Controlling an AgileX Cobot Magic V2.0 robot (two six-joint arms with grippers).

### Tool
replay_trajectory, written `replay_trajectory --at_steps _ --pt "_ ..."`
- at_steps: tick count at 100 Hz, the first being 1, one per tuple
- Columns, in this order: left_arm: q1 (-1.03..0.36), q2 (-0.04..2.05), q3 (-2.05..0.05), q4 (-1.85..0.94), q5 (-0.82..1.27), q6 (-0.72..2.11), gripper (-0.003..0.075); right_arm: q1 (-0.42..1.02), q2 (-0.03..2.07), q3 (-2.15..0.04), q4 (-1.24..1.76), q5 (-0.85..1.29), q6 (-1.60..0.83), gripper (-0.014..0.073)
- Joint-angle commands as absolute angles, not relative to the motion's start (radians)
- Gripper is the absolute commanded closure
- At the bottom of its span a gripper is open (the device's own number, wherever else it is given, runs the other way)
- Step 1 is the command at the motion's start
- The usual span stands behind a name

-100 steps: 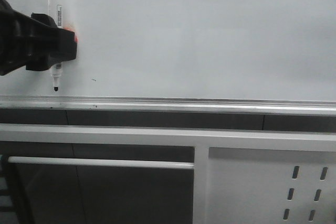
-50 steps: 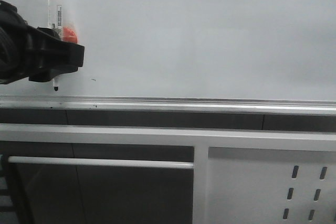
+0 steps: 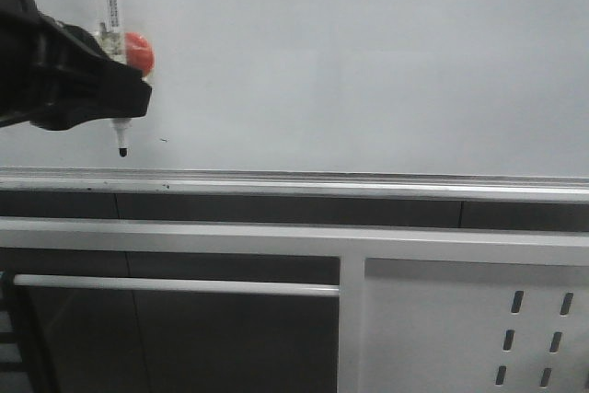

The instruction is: Write number 1 on whiteboard

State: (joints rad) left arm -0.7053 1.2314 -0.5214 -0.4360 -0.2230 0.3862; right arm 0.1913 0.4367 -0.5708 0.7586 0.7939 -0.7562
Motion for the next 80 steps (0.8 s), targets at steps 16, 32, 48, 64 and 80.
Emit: replay_trajectory --at_steps 16,32,48,64,80 --pt "-0.881 1.054 -0.552 -0.109 -0.130 0.387 0.0740 0.190 0.561 -0.638 1.196 0.834 -1.197 0.0282" --pt "-0.984 1.031 -0.595 -0.044 0.000 0.387 0.0740 0.291 0.701 -0.702 1.196 0.846 -1.263 0.0260" --pt "-1.011 1.033 -0.648 -0.009 0.147 0.387 0.0740 0.481 0.832 -0.798 1.016 0.779 -1.271 0.0265" --pt "-1.011 1.033 -0.672 0.017 0.210 0.387 0.0740 0.663 0.919 -0.857 0.993 0.604 -1.267 0.0265" --pt "-1.011 1.031 -0.672 0.026 0.246 0.387 0.0740 0.738 0.983 -0.867 0.993 0.475 -1.266 0.0265"
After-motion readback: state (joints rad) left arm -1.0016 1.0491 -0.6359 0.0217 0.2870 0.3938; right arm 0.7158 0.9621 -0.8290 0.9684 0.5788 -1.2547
